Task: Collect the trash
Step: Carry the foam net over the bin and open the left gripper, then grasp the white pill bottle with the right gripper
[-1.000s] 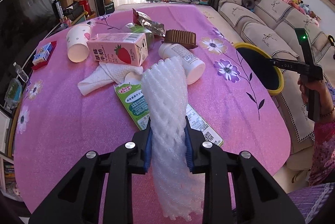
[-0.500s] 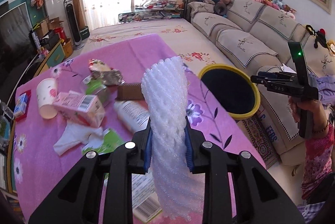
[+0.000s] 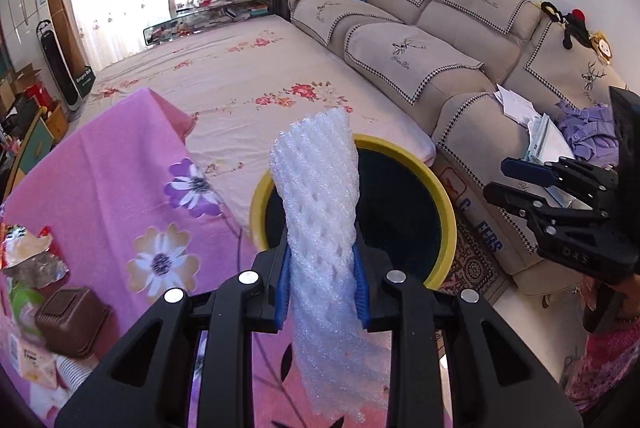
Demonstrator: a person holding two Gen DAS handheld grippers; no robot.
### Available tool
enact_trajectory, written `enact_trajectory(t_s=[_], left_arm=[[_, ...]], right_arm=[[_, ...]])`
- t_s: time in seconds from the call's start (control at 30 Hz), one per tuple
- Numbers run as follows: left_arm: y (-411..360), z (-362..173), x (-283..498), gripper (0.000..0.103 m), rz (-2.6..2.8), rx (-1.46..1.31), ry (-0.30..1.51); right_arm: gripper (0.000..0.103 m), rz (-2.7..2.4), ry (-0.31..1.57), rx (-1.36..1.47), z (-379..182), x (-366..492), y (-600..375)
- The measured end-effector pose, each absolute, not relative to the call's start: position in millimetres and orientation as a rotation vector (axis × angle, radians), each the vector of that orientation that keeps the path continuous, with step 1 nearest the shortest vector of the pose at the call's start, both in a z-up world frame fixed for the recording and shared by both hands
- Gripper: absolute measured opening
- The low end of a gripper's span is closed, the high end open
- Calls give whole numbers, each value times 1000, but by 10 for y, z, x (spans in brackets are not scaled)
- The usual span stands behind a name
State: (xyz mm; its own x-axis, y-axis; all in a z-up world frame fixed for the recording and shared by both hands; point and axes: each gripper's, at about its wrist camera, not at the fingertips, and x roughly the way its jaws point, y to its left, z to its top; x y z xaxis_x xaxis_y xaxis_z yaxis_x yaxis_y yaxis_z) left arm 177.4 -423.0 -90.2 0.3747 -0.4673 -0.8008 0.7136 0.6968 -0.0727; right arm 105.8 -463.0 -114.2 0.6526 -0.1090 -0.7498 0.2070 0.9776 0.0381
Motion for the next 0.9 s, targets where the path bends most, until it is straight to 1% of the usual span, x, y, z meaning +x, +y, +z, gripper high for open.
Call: enact_trajectory(t_s=[0.17,0.3,0.4,0.43,0.47,0.6,0.73,0.8,0.9], left_arm=[[-4709,-1158,1994,26,-765,346,958],[-4934,-1345,2128,26,-736,361,973],[-4995,-1434,2189,39,-716,362,987],[-5019,-1461,2223,50,-712,361,986],[-5030,-1466,2225,58,-707,363,980],[-4948,-1425,2185,64,-706,356,978],[-4836,-1219,2069,78,-731,342,945],[-4747,-1081,1983,80,-735,340,917],[-4582,-881,1903,81,-750,308,899]], right_arm=[[44,-208,843,149,-1187,976,-4804],[45,-217,842,161,-1212,931,-4892],[47,-216,843,163,-1228,911,-4911],[48,-216,844,163,-1231,907,-4915],[48,-216,843,165,-1232,906,-4915],[48,-215,843,165,-1228,908,-4906],[48,-210,844,161,-1224,910,-4870],[48,-209,843,158,-1205,931,-4859],[48,-203,839,152,-1177,934,-4804]])
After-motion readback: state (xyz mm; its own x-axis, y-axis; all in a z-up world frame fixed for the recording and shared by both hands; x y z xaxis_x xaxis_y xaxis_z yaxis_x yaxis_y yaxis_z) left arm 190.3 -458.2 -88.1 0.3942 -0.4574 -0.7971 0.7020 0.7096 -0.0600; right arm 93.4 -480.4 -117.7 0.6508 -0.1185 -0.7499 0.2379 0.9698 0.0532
